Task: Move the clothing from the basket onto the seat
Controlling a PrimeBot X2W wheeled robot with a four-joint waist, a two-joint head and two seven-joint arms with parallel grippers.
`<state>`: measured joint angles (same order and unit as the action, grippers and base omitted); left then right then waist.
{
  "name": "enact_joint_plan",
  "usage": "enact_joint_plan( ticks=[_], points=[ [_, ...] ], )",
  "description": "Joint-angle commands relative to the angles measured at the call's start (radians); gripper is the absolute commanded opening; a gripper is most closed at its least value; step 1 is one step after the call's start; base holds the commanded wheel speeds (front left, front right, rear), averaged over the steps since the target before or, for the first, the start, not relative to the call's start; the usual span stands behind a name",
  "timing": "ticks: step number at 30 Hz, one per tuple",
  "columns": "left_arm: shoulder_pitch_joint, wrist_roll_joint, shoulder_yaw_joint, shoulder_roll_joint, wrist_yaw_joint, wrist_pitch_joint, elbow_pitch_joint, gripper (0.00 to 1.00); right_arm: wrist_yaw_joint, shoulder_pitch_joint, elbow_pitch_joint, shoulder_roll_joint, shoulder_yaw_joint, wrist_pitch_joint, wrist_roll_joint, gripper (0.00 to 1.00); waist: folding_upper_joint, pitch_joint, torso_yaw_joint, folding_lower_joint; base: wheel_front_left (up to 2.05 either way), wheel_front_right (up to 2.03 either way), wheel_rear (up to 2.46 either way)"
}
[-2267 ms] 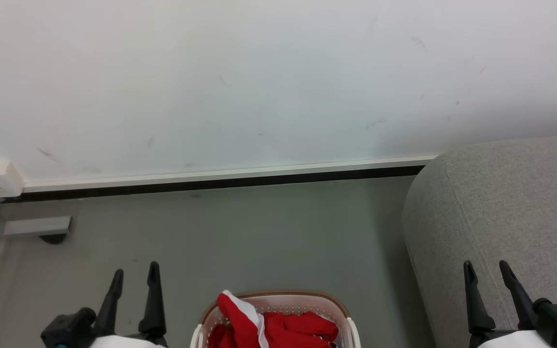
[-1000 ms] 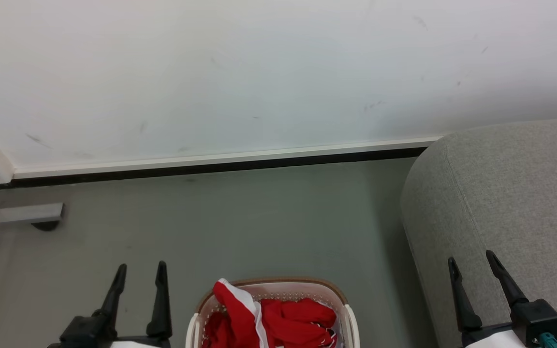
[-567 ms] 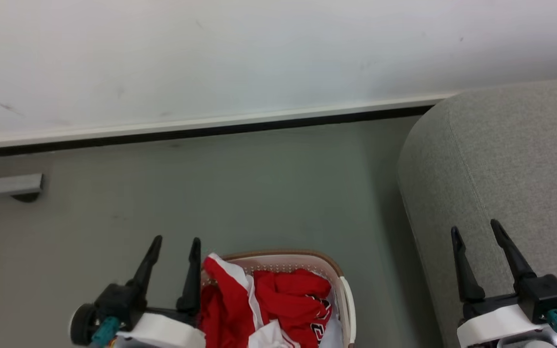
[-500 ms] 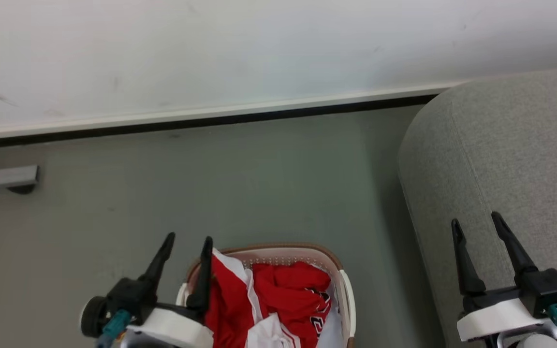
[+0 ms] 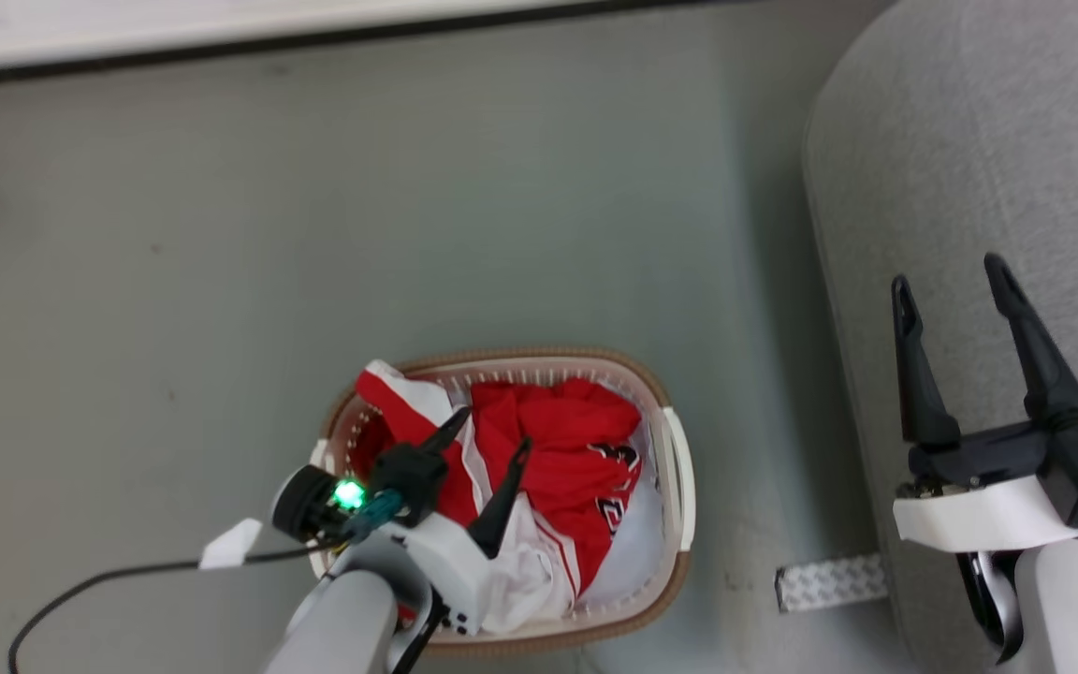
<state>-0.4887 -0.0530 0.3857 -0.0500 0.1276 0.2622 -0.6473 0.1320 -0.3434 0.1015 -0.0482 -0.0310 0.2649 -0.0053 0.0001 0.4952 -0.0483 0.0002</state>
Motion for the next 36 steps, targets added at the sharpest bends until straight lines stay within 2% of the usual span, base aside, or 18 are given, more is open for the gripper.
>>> enact_joint_plan(
  ticks=[1, 11, 14, 22, 36],
  points=[
    [-0.028, -0.004, 0.015, -0.008, 0.002, -0.002, -0.019, 1.00, -0.002, -0.020, -0.013, -0.004, -0.001, -0.001, -0.006, 1.00, -0.0001, 0.082, -0.006, -0.0002, 0.00, 0.00, 0.00],
    [-0.251, -0.150, 0.286, -0.008, 0.001, -0.042, -0.235, 1.00, -0.002, -0.083, -0.134, -0.003, 0.013, -0.001, -0.038, 1.00, -0.0001, 0.286, -0.022, -0.0002, 0.00, 0.00, 0.00],
    [-0.323, -0.172, 0.304, -0.027, 0.001, -0.046, -0.290, 1.00, -0.002, -0.093, -0.168, -0.004, 0.013, -0.001, -0.040, 1.00, -0.0001, 0.335, -0.026, -0.0002, 0.00, 0.00, 0.00],
    [-0.445, -0.147, 0.320, -0.022, -0.019, -0.073, -0.438, 1.00, -0.002, -0.095, -0.230, -0.003, -0.002, -0.001, -0.019, 1.00, -0.0001, 0.409, -0.037, -0.0002, 0.00, 0.00, 0.00],
    [-0.518, -0.136, 0.410, -0.008, 0.000, -0.075, -0.547, 1.00, -0.002, -0.092, -0.256, -0.003, -0.008, -0.001, 0.022, 1.00, -0.0001, 0.458, -0.070, -0.0002, 0.00, 0.00, 0.00]
  ],
)
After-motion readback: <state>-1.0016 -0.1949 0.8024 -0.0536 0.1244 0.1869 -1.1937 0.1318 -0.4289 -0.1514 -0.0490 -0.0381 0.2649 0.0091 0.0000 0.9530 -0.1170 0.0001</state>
